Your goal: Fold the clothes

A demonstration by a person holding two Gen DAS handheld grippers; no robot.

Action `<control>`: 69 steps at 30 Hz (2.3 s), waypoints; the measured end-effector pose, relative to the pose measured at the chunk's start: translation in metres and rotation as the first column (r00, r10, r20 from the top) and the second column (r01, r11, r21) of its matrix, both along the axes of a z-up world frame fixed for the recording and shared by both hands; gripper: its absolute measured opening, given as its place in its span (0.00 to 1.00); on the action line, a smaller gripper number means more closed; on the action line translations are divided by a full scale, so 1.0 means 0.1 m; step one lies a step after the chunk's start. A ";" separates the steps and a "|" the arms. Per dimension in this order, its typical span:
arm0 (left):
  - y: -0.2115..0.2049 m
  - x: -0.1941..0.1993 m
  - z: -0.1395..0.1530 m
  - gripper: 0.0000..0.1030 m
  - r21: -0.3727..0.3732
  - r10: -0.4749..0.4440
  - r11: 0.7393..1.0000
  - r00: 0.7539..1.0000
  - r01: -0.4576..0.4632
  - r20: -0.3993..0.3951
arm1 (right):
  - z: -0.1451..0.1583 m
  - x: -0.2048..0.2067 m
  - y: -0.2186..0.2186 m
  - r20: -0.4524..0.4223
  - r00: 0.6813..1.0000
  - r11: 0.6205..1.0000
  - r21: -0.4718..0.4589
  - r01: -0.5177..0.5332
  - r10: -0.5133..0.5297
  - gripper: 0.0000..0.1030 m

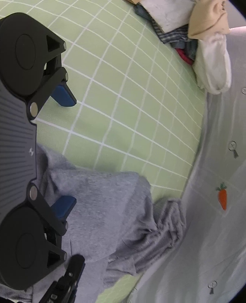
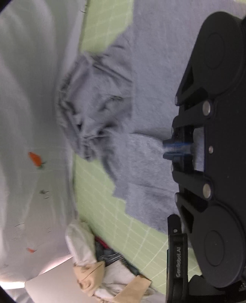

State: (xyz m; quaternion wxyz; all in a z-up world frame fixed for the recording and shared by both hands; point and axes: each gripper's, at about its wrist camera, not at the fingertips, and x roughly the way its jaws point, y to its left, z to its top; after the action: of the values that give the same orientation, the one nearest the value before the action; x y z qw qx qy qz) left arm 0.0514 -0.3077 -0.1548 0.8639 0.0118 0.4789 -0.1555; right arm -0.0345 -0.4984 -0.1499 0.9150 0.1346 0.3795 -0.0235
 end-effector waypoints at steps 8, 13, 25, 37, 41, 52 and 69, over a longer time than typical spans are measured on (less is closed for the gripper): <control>-0.18 -0.11 0.22 0.97 -0.020 -0.078 0.997 0.994 0.079 0.075 | 0.46 -0.52 -0.25 0.125 0.988 0.964 -0.236 0.122 -0.094 0.07; -0.37 -0.21 0.10 0.97 0.065 -0.150 0.987 0.988 0.147 0.049 | 0.30 -0.82 -0.60 0.060 0.968 0.931 -0.266 0.249 -0.242 0.07; -0.35 -0.26 -0.05 0.97 0.117 -0.176 0.978 0.984 0.174 0.007 | -0.20 -0.86 -0.67 -0.119 0.949 0.917 -0.315 0.243 -0.292 0.16; -0.29 0.14 0.24 0.97 0.094 -0.131 0.988 0.990 0.126 0.050 | 0.12 -0.68 -0.91 -0.062 0.917 0.822 -0.468 0.323 -0.395 0.96; -0.38 0.49 0.29 0.97 0.084 -0.096 0.992 0.994 0.091 0.054 | 0.19 -0.44 -1.16 -0.027 0.915 0.824 -0.445 0.350 -0.403 1.00; -1.06 1.66 0.22 0.97 -0.005 -0.102 0.995 0.992 0.102 0.070 | 0.12 0.81 -1.91 0.001 0.948 0.861 -0.417 0.291 -0.319 1.00; -1.66 1.81 -0.10 0.98 0.377 -0.256 0.916 0.922 0.136 0.289 | -0.24 1.56 -2.03 -0.008 0.933 0.726 -0.631 0.274 -0.359 0.99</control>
State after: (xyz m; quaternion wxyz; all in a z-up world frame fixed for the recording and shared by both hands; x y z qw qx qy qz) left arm 0.2327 -0.4736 -0.1645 0.8959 0.2398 0.3424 -0.1506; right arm 0.1211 -0.7014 -0.1738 0.8635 -0.1127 0.3804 -0.3113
